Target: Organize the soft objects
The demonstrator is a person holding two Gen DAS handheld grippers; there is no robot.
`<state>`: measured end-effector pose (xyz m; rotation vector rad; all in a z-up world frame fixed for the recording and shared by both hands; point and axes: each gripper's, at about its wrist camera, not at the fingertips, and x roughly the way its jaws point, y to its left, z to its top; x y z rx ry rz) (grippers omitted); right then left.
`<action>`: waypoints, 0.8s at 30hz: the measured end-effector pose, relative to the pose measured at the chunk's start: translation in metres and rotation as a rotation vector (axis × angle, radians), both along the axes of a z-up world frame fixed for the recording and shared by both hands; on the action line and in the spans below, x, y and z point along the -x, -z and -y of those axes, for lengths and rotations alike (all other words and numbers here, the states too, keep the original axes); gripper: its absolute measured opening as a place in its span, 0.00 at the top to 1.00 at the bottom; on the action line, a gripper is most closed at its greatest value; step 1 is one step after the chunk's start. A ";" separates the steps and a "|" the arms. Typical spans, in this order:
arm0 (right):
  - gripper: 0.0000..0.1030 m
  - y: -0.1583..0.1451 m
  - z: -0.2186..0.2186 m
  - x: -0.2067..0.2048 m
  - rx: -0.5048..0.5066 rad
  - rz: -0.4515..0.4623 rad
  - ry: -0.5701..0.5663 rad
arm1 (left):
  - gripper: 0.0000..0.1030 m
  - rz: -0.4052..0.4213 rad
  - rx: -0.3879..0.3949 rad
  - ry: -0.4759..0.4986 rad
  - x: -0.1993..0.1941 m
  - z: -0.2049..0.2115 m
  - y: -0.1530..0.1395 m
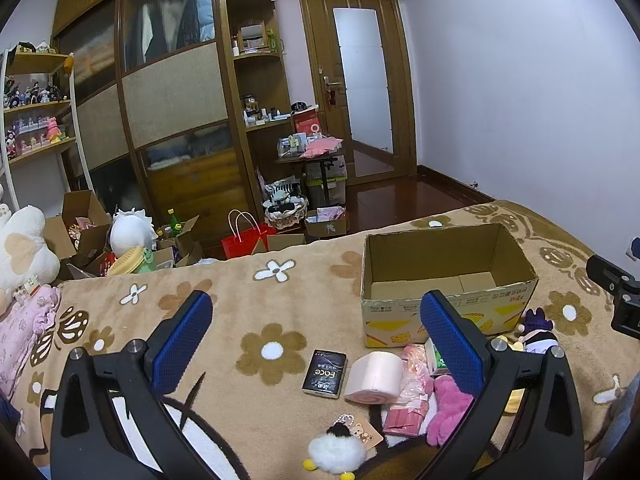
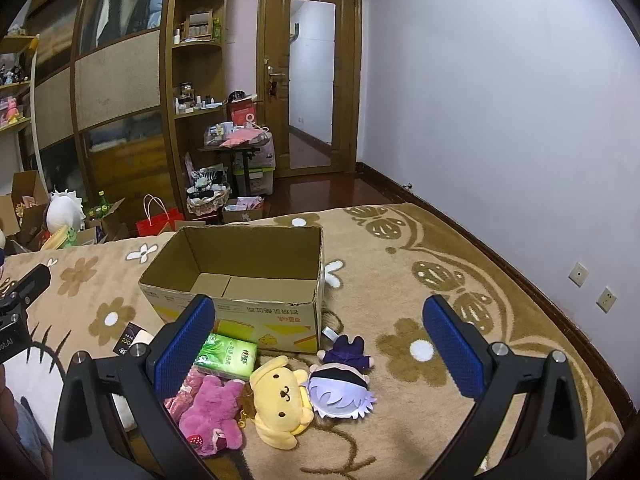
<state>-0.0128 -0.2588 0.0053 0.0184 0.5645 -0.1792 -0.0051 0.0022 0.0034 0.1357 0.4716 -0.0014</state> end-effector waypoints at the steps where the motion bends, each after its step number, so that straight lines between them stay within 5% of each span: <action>1: 0.00 -0.001 0.001 -0.001 -0.001 -0.001 -0.001 | 0.00 -0.001 0.000 0.000 0.000 0.001 0.000; 24: 0.00 0.004 0.002 -0.004 -0.028 -0.014 -0.010 | 0.00 -0.061 -0.038 0.009 -0.007 0.009 0.012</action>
